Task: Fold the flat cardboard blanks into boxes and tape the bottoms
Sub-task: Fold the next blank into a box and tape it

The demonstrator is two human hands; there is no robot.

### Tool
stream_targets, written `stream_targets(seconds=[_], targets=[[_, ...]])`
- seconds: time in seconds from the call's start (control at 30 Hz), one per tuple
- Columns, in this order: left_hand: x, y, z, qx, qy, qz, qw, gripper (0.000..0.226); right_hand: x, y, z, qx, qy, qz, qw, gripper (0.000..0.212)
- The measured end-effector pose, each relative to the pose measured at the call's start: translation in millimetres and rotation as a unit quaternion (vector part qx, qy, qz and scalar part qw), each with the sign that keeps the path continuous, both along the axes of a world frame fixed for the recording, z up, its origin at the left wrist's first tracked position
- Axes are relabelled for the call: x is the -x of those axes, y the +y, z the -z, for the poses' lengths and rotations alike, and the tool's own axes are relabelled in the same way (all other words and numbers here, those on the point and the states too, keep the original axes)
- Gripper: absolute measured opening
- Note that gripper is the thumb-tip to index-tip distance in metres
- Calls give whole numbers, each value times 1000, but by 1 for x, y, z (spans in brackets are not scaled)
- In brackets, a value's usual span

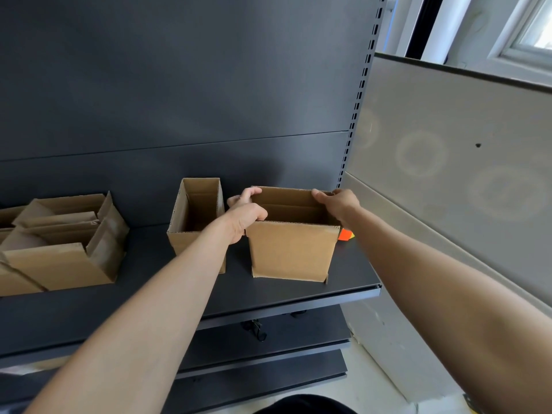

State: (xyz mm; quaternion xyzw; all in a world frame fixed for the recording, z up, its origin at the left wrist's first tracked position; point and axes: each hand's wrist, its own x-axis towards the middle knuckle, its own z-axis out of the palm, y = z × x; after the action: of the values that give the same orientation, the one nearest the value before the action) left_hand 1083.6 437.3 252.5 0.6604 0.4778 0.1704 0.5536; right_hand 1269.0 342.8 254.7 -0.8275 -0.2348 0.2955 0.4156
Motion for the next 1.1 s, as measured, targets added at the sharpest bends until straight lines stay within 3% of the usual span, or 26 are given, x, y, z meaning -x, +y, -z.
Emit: stream_targets(seconds=[0.23, 0.5, 0.8, 1.0, 1.1], targets=[[9, 4, 3, 53, -33, 48, 997, 77, -2, -4, 1, -4, 2, 26, 1000, 46], [10, 2, 4, 72, -47, 55, 995, 82, -3, -6, -1, 13, 8, 20, 1000, 62], [10, -7, 5, 80, -81, 32, 993, 84, -2, -7, -3, 30, -4, 6, 1000, 54], [18, -11, -1, 166, -193, -9, 967, 53, -4, -7, -2, 28, -3, 9, 1000, 53], [20, -10, 1, 156, -197, -30, 967, 51, -5, -6, -1, 27, -3, 10, 1000, 59]])
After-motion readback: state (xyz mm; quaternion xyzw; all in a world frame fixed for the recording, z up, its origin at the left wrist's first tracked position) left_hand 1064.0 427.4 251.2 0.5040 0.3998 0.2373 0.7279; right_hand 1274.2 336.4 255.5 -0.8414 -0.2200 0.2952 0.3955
